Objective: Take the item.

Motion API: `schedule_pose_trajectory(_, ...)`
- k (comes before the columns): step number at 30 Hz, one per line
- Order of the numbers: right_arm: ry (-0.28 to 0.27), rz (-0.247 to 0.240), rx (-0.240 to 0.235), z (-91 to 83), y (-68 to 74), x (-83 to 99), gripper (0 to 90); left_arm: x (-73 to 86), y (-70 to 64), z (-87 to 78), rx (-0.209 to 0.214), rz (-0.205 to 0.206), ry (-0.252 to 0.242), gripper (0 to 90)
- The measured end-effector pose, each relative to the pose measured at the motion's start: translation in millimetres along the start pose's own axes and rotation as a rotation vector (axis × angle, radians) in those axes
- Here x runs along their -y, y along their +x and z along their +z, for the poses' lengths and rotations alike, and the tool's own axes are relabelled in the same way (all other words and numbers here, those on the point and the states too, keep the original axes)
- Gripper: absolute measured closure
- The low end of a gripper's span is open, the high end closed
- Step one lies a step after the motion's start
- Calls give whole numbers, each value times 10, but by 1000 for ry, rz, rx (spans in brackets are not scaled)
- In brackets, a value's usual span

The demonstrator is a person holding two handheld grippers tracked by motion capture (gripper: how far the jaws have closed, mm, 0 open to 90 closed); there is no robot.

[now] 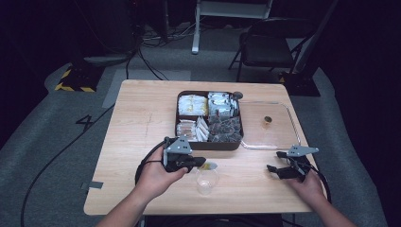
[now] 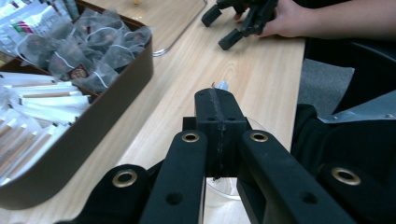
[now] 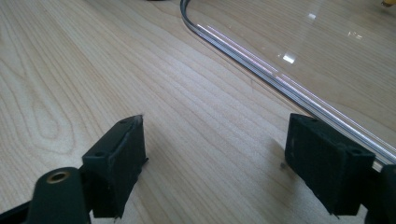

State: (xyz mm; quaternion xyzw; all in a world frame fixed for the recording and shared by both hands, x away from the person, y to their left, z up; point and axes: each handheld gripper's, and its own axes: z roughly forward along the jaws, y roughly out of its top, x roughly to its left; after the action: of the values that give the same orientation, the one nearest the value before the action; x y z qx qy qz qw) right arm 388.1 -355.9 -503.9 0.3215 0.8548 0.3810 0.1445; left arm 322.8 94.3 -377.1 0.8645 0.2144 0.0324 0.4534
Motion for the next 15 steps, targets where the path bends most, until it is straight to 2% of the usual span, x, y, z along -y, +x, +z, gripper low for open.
schedule_pose_trajectory(7, 0, 0, 0, 0, 0, 0, 203, 23, -89, -1, 17, 8, 5, 900)
schedule_pose_trajectory(15, 0, 0, 0, 0, 0, 0, 203, 59, -126, 52, 28, 12, 48, 900)
